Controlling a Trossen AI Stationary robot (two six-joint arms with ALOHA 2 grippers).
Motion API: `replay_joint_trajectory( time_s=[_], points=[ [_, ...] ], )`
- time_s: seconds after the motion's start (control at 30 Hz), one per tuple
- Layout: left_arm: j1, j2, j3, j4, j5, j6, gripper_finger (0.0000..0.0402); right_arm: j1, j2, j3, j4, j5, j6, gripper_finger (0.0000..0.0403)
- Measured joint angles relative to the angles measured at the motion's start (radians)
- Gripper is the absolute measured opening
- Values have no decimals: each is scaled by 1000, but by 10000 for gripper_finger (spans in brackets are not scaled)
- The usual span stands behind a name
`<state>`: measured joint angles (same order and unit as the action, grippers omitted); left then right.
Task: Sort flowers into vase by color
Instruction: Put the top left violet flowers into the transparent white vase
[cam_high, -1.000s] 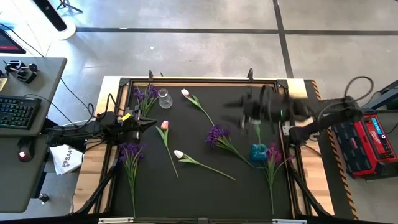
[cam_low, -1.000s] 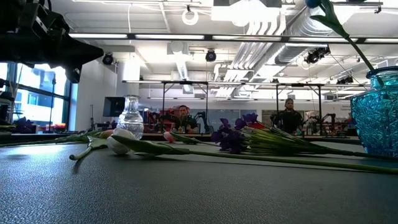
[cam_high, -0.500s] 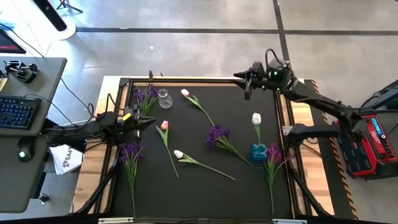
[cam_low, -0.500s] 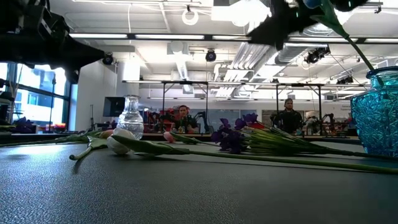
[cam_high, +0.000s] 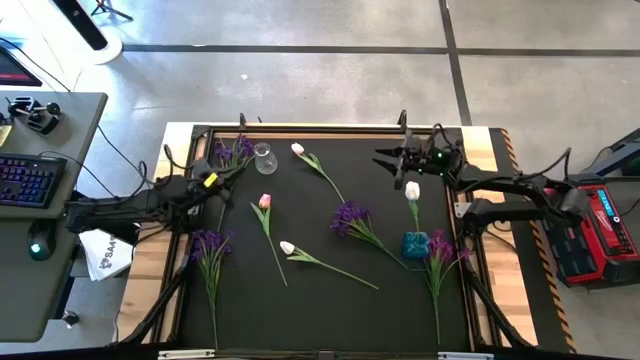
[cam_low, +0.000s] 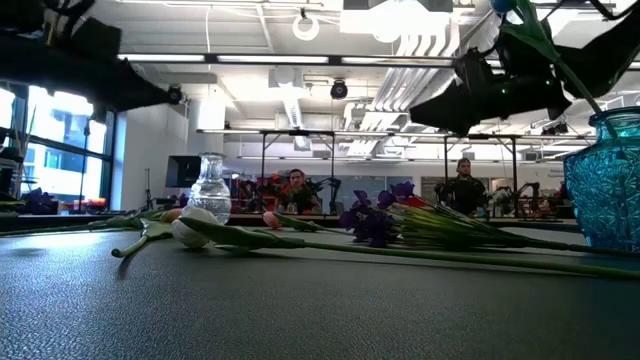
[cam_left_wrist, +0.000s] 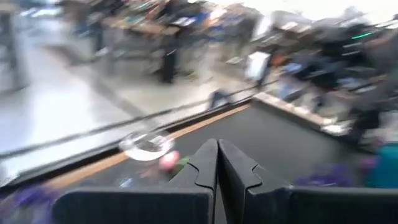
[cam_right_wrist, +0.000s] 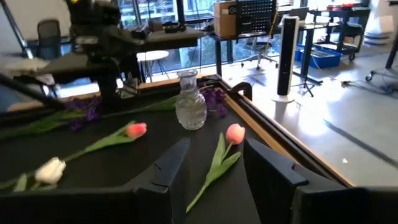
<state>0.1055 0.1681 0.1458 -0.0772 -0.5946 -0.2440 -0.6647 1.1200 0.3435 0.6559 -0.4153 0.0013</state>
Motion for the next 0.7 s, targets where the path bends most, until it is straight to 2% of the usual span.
replay_joint_trajectory(
  time_s=[0.1, 0.23, 0.37, 0.53, 0.7],
  points=[
    [0, 87, 57, -138, -64, -95, 0, 28, 63, 8, 43, 4, -43, 134],
    [0, 227, 149, -314, -82, -264, 0, 58, 214, 57, 184, 4, -62, 134],
    [0, 378, 210, -513, -30, -467, 0, 77, 392, 152, 239, 5, -61, 134],
    [2, 521, 268, -645, 6, -625, 2, 122, 569, 294, 239, 4, -111, 134],
    [62, 599, 324, -745, 153, -736, 42, 143, 668, 417, 187, 4, -115, 134]
  ],
)
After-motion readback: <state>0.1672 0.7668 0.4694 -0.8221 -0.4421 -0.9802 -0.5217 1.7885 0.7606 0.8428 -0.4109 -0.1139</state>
